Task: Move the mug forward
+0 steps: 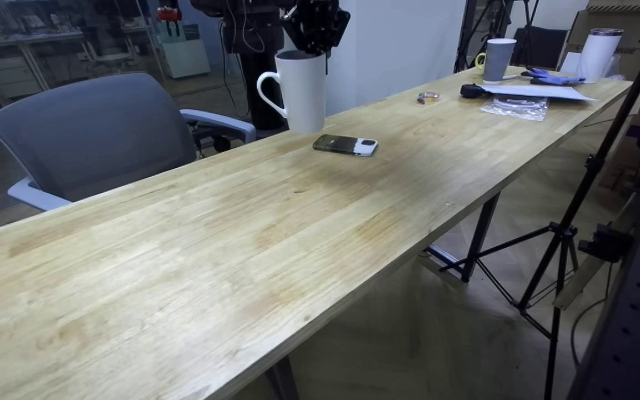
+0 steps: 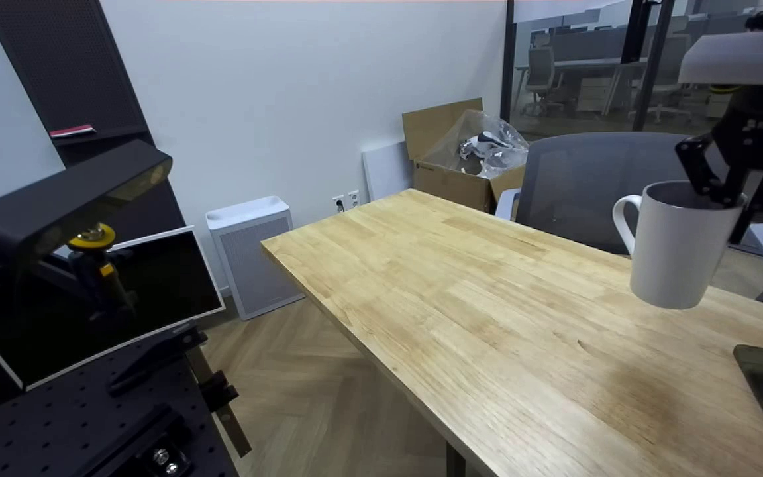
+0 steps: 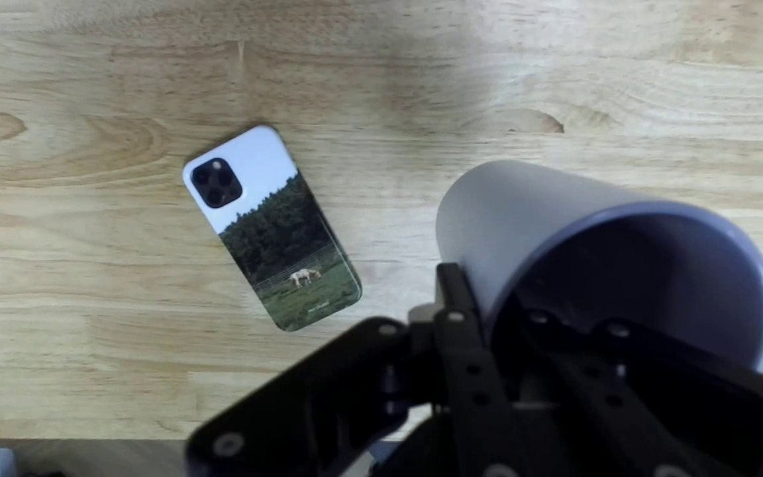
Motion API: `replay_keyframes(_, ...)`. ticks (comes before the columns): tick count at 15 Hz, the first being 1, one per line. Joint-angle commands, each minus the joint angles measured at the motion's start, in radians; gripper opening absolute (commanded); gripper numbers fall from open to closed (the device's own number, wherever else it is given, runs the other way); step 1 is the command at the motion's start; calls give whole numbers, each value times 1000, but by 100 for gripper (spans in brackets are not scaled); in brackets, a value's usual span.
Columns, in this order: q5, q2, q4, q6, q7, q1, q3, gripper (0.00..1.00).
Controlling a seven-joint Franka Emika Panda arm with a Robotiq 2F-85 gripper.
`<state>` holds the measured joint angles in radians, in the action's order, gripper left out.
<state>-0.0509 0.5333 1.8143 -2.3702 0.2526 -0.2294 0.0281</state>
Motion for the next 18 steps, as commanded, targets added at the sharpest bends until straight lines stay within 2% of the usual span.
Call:
replay_keyframes(1, -2, -115, 146, -38, 15, 15, -2, 2)
replay_keyframes(11, -7, -260, 405, -102, 57, 36, -1, 2)
replay_keyframes(18, -49, -231, 449, -165, 96, 42, -31, 2)
